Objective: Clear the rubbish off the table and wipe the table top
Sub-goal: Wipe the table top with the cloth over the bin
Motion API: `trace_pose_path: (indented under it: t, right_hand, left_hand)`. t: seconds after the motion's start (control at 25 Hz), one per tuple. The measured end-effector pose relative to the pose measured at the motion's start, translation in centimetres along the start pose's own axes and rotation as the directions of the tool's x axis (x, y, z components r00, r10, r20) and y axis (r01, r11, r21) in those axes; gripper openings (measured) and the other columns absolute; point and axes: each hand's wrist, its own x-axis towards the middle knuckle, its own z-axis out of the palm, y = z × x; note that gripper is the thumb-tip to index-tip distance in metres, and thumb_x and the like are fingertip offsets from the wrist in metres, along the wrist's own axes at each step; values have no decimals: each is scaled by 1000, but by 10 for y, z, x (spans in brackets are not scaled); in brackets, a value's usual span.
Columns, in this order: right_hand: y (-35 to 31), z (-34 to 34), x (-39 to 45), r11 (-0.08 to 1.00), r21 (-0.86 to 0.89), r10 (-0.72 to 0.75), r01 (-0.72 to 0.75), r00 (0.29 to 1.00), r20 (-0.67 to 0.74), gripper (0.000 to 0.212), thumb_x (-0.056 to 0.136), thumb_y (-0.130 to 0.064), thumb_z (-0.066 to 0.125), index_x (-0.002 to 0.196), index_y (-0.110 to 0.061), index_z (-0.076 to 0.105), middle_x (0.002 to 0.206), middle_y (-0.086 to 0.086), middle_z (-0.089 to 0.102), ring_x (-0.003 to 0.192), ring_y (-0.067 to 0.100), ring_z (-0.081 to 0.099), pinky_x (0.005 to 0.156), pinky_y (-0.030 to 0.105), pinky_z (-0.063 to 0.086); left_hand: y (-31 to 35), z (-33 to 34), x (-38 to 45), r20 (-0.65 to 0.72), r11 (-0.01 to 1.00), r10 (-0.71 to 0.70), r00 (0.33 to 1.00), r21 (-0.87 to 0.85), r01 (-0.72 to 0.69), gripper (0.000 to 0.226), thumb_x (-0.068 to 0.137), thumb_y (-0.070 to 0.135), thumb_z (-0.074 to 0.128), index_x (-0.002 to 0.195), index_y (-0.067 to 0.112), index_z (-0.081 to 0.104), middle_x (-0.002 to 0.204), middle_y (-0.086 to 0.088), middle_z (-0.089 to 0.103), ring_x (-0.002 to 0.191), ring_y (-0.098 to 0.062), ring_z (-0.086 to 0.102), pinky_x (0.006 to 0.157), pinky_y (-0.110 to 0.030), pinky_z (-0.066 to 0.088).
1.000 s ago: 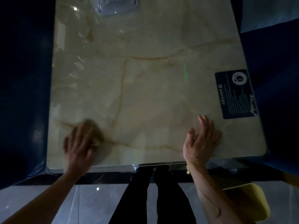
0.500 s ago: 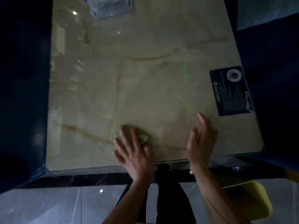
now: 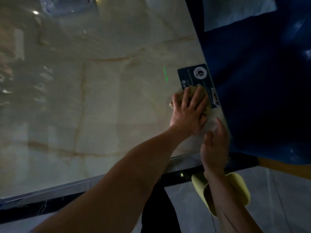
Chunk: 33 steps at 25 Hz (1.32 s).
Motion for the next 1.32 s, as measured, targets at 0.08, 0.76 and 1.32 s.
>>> trace_pose_path:
  t: [0.08,0.76,1.32]
  right_hand:
    - [2,3,-1,984,-163,-71,70,997,-4,56,94,-36,30,142,-10,44,146,18,46,134,32,41,109,42,35]
    - [-9,47,-22,857,-512,41,67,979,198,92,74,-81,34,151,-39,12,164,10,-1,149,40,-5,115,70,3]
    - [-37,27,-20,819,-565,121,105,930,347,90,80,-68,55,152,-32,15,164,11,2,148,40,7,116,62,18]
  left_hand:
    - [-21,0,-11,42,957,266,963,112,-269,64,89,56,32,149,33,23,162,-4,17,148,-40,10,112,-69,14]
    - [-258,7,-322,-84,223,-975,207,-339,914,62,89,56,19,145,50,-6,164,6,-6,150,-31,-1,116,-61,5]
    - [-163,-30,-217,85,833,-527,845,-147,534,66,85,53,35,146,44,11,164,7,-1,151,-30,4,116,-56,22]
